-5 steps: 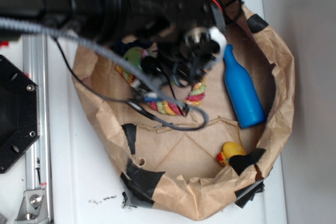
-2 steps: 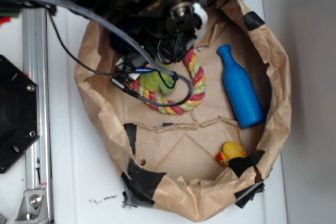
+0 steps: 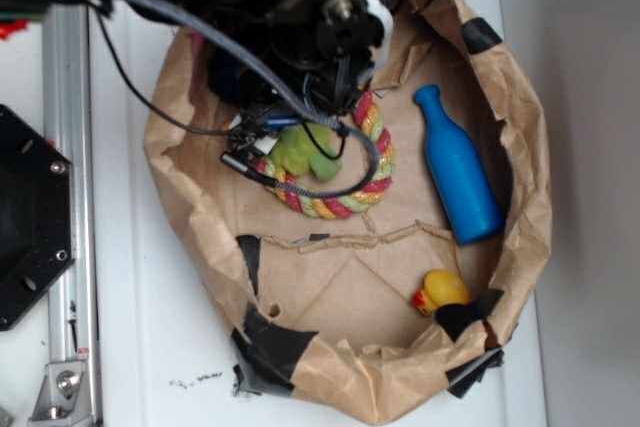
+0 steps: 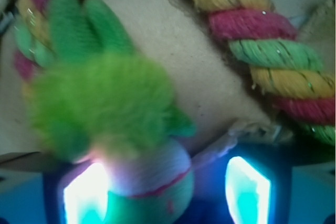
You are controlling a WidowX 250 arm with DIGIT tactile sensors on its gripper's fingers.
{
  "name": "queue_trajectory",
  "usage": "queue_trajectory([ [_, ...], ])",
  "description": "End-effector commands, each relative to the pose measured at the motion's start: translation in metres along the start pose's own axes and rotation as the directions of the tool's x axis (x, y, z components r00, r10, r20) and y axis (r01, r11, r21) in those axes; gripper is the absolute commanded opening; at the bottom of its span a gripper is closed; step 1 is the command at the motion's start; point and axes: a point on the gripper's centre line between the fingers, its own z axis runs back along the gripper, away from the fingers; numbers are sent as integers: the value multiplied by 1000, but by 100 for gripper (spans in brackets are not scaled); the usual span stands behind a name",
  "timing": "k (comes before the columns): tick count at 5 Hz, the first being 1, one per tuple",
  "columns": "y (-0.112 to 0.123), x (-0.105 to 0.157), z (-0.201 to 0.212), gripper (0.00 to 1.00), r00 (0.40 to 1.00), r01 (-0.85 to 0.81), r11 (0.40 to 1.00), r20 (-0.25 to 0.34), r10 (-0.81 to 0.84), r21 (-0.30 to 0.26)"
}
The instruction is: Grab the green animal.
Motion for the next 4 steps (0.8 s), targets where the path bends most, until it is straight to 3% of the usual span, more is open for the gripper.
queue_trajectory([
  [1,-25,30,118,0,931,-365,920,76,358,143],
  [2,-43,38,145,0,846,-513,858,187,499,29],
  [3,-56,46,140,0,788,-569,814,204,580,-115],
  [4,-60,41,131,100,892,-417,906,156,424,-79],
])
